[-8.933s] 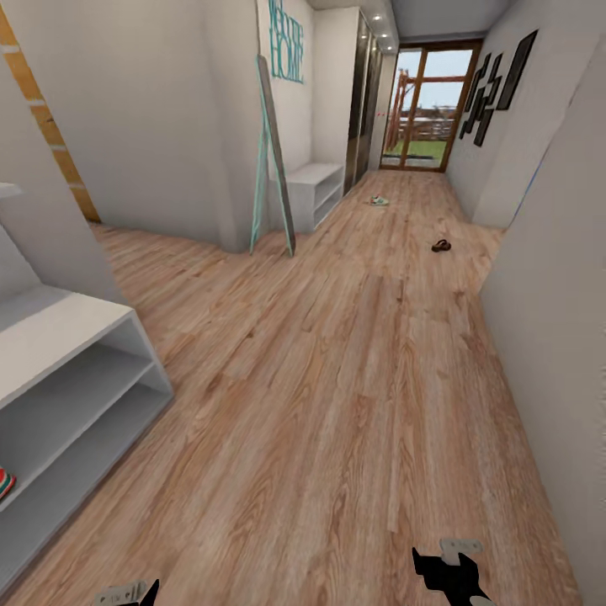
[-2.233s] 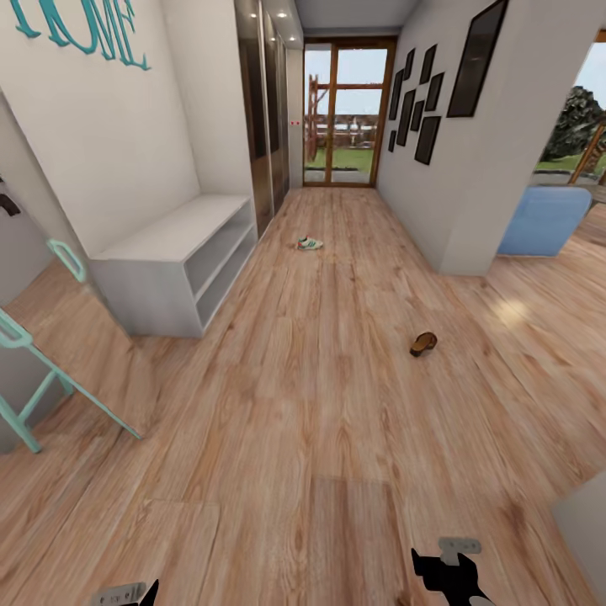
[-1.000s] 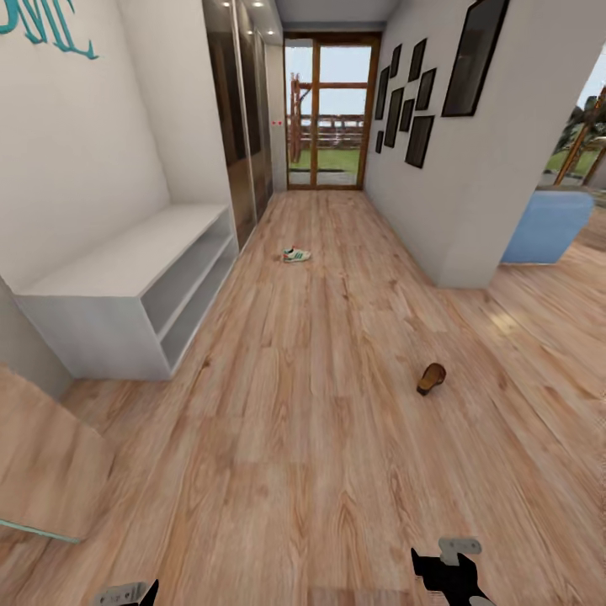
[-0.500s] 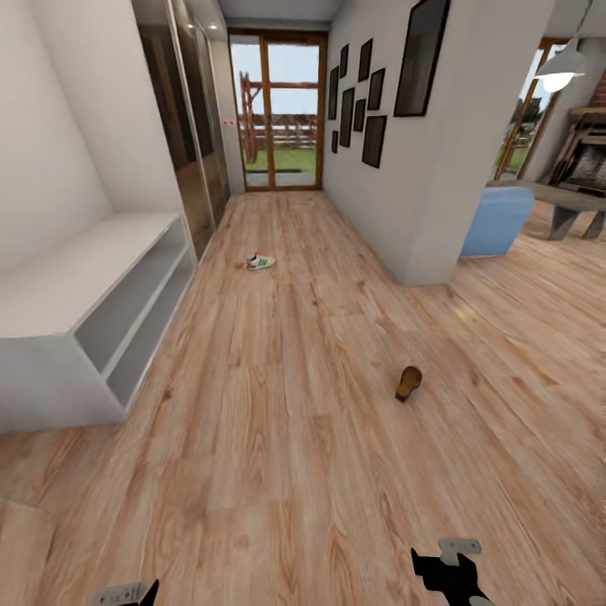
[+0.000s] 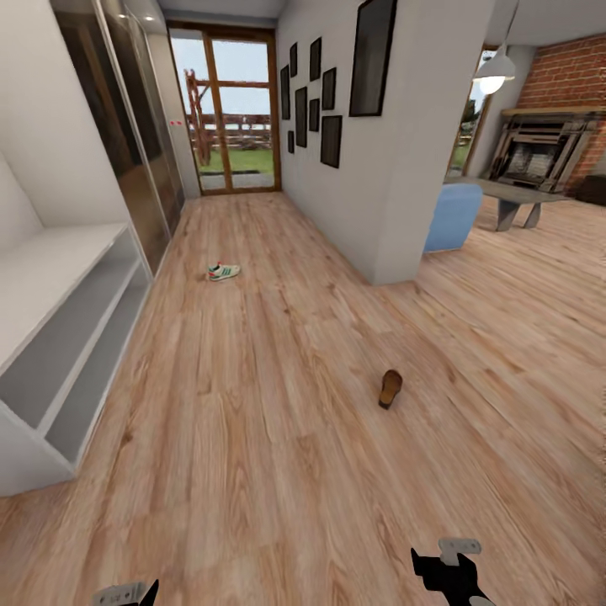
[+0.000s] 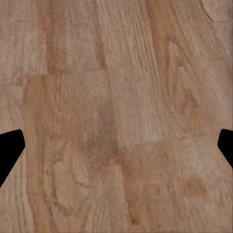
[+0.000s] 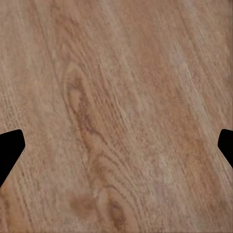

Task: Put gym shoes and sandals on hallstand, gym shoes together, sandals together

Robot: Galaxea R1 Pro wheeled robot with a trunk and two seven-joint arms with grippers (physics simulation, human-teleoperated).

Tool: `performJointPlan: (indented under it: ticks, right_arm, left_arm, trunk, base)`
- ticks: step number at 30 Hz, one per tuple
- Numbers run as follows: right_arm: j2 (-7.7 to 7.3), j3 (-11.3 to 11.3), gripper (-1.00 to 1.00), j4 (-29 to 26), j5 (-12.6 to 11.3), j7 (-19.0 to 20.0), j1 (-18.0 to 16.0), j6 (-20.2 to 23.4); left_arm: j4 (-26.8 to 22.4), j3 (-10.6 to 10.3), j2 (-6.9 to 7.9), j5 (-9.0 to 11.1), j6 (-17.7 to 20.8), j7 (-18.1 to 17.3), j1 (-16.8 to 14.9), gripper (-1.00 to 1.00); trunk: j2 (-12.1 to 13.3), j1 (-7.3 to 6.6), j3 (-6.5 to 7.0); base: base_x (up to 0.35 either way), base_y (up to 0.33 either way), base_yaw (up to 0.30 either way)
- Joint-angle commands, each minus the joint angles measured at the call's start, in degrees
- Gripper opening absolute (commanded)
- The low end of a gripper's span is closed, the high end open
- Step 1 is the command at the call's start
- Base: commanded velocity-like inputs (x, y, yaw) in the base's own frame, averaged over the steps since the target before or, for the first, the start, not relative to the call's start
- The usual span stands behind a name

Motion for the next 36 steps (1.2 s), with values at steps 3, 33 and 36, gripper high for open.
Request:
performJointPlan:
  ticks: [3,33,36]
  right_arm:
    - [0.01,0.01,1.0,0.06,-0.18,-0.03,-0.05,-0.21]
    - [0.01,-0.12,1.0,-0.01,-0.44,-0.11,-0.05,-0.21]
    - [0.01,-0.15,1.0,-0.01,-0.45,-0.12,-0.05,-0.21]
  left_arm:
    - [0.06,0.12,0.0,0.58,0.01,-0.55,-0.03,1.0]
    - [0.06,0.12,0.0,0.58,0.01,-0.55,-0.02,1.0]
    - [0.06,0.12,0.0,0.58,0.01,-0.55,-0.04,1.0]
  trunk:
    - [-0.02,0.02,-0.05]
    - [-0.02,0.02,-0.05]
    - [-0.02,0.02,-0.05]
  base:
    - [0.285,0.203,-0.3]
    - [0.284,0.206,-0.3]
    - [0.282,0.211,-0.211]
